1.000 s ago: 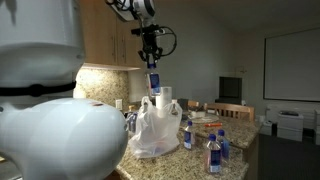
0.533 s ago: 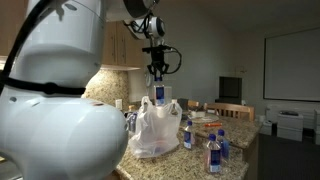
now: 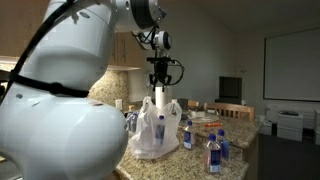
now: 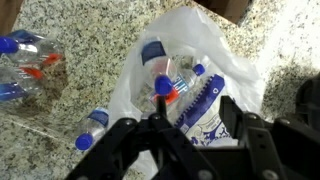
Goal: Put the water bottles into the plastic bag.
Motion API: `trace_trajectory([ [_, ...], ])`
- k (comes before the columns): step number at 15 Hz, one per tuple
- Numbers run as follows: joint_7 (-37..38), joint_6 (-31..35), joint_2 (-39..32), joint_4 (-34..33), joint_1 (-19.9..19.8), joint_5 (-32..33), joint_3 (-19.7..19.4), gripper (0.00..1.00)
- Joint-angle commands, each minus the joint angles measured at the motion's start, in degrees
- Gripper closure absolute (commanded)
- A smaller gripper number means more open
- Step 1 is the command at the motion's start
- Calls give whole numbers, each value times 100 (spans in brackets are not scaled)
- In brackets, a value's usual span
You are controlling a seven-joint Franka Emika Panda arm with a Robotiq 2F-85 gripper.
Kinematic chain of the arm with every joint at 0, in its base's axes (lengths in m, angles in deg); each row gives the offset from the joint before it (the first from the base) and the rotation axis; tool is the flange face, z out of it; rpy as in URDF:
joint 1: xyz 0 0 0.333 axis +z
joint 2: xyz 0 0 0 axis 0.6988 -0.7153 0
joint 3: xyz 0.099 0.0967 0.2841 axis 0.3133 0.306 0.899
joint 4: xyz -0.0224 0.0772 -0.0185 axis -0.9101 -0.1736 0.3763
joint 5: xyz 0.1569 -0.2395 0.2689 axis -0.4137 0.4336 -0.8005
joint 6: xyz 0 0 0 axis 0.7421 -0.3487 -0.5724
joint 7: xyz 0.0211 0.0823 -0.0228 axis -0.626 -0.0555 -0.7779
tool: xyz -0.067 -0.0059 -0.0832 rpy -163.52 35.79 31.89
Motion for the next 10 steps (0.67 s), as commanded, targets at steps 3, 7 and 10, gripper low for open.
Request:
trace_trajectory([
  [3, -288, 423, 1106, 1039, -122, -85, -63, 2],
  [7, -604, 408, 1695, 1473, -278, -189, -198, 0],
  [10, -880, 375, 2134, 1837, -504, -273, -439, 0],
])
